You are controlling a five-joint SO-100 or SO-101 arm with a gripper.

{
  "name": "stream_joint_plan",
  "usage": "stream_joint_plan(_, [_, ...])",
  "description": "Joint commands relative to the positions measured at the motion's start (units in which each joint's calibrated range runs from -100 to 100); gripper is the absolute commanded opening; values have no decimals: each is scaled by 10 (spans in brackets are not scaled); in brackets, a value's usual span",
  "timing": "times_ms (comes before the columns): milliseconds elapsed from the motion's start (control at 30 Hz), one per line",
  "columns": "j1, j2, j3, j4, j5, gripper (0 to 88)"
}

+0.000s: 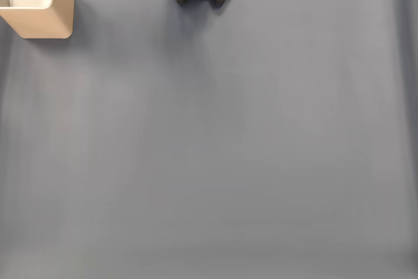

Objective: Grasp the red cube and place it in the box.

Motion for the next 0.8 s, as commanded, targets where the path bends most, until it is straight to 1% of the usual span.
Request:
stream_joint_plan(0, [3,-20,-11,-12,-1,7])
stream_joint_plan(100, [2,-20,-10,-12,-2,14])
stream_joint_plan(167, [1,-20,-10,-12,-2,42])
stream_joint_plan(300, [2,-20,-9,-16,-7,212])
stream_joint_plan(333, [2,-20,-8,-16,-7,242])
stream_joint_plan(433, [4,-20,-6,-16,-9,296])
stream_joint_plan(633, [5,-20,-4,-19,-9,339])
stream_joint_plan(767, [5,-20,-4,-21,-10,351])
